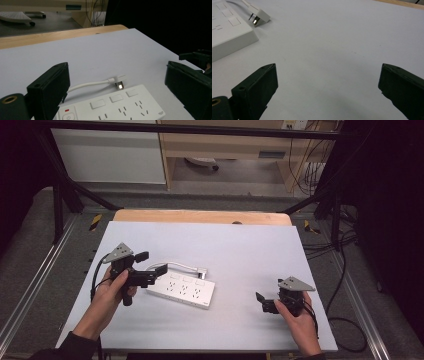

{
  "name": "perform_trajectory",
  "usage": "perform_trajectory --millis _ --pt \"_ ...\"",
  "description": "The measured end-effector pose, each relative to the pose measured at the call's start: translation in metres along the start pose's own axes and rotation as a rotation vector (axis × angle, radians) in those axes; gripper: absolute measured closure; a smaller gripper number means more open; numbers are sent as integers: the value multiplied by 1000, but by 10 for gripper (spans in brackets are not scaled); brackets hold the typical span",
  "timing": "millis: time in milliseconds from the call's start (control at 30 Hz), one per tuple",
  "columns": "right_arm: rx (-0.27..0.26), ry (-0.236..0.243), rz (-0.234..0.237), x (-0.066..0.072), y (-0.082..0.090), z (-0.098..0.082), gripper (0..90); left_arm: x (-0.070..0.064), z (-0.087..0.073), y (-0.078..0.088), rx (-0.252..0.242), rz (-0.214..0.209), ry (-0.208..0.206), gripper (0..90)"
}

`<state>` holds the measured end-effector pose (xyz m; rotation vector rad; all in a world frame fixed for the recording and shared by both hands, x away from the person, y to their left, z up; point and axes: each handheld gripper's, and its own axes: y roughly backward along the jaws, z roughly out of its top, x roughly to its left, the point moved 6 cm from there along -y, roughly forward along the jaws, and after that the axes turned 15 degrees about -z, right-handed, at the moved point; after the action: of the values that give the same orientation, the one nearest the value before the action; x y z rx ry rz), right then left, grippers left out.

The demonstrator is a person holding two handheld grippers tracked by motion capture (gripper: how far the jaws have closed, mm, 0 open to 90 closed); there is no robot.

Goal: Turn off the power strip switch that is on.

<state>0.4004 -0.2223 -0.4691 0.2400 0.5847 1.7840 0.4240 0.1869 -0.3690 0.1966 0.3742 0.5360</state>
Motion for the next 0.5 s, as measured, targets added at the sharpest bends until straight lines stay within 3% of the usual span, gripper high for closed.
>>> perform_trajectory --millis 167,300,500 --pt "0 2 2 1 0 1 31 -3 0 9 -1 27 -9 60" --pt "0 -1 3 0 0 0 29 -7 -1 17 -5 22 -13 60" --pt "2 1 5 1 0 0 33 -4 -4 32 -13 42 -20 61"
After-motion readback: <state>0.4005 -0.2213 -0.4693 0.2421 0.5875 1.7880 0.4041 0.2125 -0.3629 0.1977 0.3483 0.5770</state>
